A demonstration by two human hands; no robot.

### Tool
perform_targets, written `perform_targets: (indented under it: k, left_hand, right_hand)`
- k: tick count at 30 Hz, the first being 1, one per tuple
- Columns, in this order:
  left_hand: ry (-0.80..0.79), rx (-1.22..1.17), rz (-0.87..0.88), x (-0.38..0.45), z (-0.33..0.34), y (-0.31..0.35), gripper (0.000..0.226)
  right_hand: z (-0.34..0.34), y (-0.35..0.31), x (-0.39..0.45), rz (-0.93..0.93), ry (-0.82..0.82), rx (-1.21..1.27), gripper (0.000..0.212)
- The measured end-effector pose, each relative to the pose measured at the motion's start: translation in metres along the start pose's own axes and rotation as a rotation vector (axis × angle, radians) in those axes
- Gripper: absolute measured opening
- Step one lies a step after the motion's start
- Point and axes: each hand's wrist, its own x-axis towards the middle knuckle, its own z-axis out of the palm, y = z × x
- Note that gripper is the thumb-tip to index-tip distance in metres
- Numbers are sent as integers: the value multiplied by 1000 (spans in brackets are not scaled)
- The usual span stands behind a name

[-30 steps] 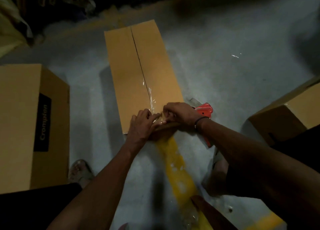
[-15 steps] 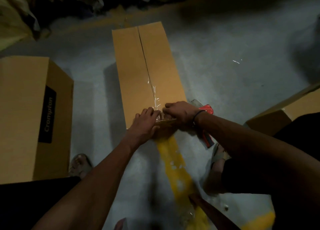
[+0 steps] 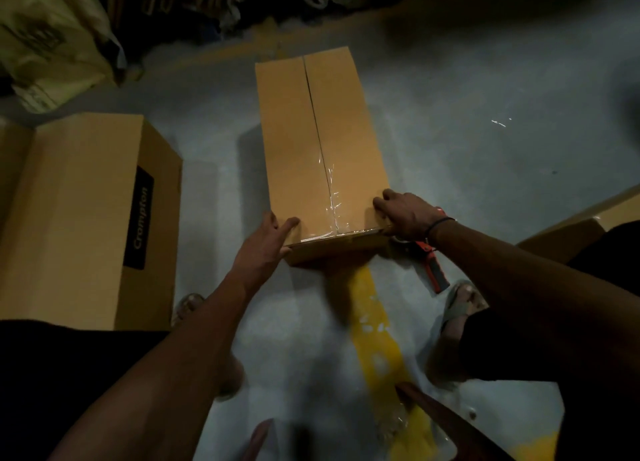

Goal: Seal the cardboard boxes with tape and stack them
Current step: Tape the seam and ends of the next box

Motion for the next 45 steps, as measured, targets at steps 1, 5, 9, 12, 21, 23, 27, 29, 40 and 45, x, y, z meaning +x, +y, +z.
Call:
perform_targets:
  k: [1,5,9,12,21,23,27,29,40,45]
  left_hand:
    - [2,-29,-9,-1,1,1,71]
    - [-16,-100,-38,2,1,3,74]
    - [-24,-132,-53,5,-3,8,72]
    - [10,-186,-119,4,-3,17,66]
    - [-26,-358,-289,-7,4,8,90]
    - [-30,-266,-222,-10,4,3,91]
    - [-11,-196,-196,-6,-1,6,74]
    - [6,-188,-216,-3,-1,10,69]
    - [82,-136,-325,0,6,44,58]
    - [-3,-110,-375,3,3,47,64]
  right_hand:
    - [1,0,0,7,-4,27,46]
    - [-2,-2,-1,13,-34,79,50]
    - [-1,-4,2,28,-56,116,33]
    - [2,-5,5,73,-30,135,28]
    - [-1,-14,2,169,-73,171,53]
    - [-4,-10,-4,108,-83,155,53]
    - [3,-11,-13,70,-11,107,50]
    - [6,-15,-11,82,24,103,49]
    - [12,-23,-1,234,41,191,27]
    - [13,-22,-2,229,22,210,27]
